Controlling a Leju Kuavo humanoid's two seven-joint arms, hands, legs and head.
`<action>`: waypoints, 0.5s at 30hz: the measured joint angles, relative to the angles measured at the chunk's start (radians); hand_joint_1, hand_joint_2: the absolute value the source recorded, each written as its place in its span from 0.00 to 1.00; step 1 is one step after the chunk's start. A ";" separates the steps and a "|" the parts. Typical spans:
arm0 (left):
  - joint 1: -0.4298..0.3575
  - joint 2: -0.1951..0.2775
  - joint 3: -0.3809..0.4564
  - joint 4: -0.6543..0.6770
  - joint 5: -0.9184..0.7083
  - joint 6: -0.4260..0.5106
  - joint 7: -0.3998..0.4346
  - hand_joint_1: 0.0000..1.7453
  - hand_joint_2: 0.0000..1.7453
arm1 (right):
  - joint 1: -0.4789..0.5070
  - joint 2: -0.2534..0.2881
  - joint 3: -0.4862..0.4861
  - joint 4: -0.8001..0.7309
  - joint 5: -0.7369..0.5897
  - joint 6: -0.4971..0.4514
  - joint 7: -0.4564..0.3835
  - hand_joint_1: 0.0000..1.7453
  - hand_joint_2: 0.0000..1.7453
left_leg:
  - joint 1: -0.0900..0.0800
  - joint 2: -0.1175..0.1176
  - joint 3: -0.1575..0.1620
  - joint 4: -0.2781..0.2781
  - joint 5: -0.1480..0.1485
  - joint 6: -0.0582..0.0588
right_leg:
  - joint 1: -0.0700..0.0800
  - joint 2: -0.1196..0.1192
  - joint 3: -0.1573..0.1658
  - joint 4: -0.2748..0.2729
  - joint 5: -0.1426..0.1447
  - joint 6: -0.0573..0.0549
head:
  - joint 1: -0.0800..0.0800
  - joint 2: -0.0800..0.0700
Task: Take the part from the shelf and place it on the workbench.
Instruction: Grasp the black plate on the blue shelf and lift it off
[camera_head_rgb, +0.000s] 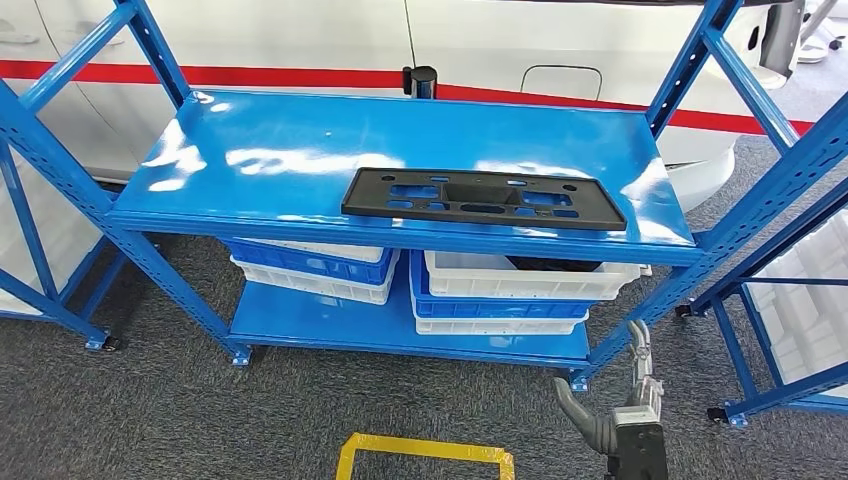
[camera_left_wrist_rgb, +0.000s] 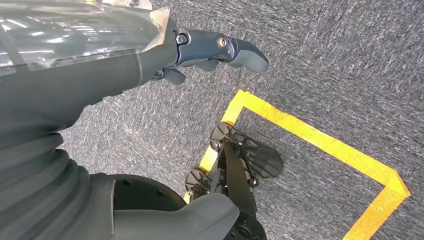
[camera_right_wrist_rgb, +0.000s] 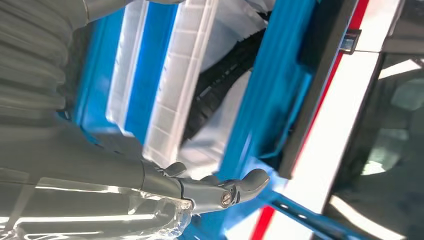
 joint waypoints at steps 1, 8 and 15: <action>0.000 -0.002 0.000 0.000 -0.001 -0.001 -0.001 0.00 1.00 | -0.002 0.000 0.002 -0.006 0.033 -0.008 0.004 0.00 1.00 | 0.000 0.000 0.000 0.000 0.000 0.000 | 0.000 0.000 0.000 0.000 0.000 0.000 | 0.000 0.000; 0.000 -0.004 0.000 0.000 -0.013 -0.014 -0.014 0.00 1.00 | -0.039 0.005 0.034 -0.046 0.286 -0.070 0.037 0.00 1.00 | 0.000 0.000 0.000 0.000 0.000 0.000 | 0.000 0.000 0.000 0.000 0.000 0.000 | 0.000 0.000; -0.002 -0.007 0.000 0.000 -0.031 -0.028 -0.023 0.00 1.00 | -0.108 0.015 0.064 -0.051 0.530 -0.112 0.106 0.00 1.00 | 0.000 0.000 0.000 0.000 0.001 0.000 | 0.000 0.000 0.002 0.000 0.000 0.000 | 0.000 0.000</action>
